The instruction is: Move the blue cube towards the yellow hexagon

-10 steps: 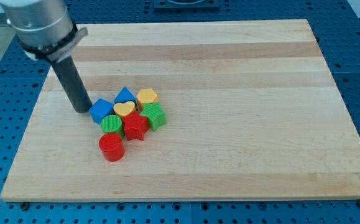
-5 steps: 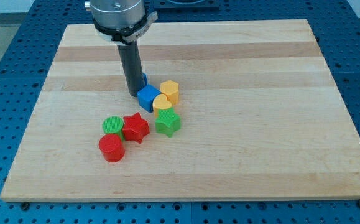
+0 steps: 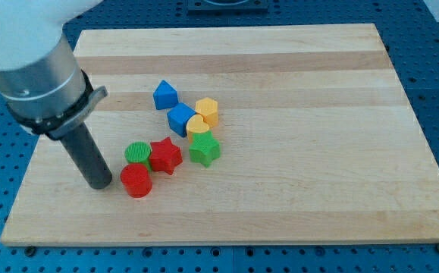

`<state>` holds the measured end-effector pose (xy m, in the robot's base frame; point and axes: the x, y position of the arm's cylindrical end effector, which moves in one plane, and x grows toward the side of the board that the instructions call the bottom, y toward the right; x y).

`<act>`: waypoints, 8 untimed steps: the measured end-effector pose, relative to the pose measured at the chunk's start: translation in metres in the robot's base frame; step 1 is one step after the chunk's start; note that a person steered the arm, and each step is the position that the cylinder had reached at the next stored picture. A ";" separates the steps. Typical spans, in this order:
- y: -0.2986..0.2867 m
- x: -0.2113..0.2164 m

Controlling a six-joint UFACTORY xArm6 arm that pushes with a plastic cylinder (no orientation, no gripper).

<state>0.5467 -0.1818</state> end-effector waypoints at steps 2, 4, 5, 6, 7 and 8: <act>0.053 0.069; 0.053 0.002; 0.055 -0.055; 0.068 -0.100; 0.068 -0.100; 0.068 -0.093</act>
<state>0.4539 -0.1140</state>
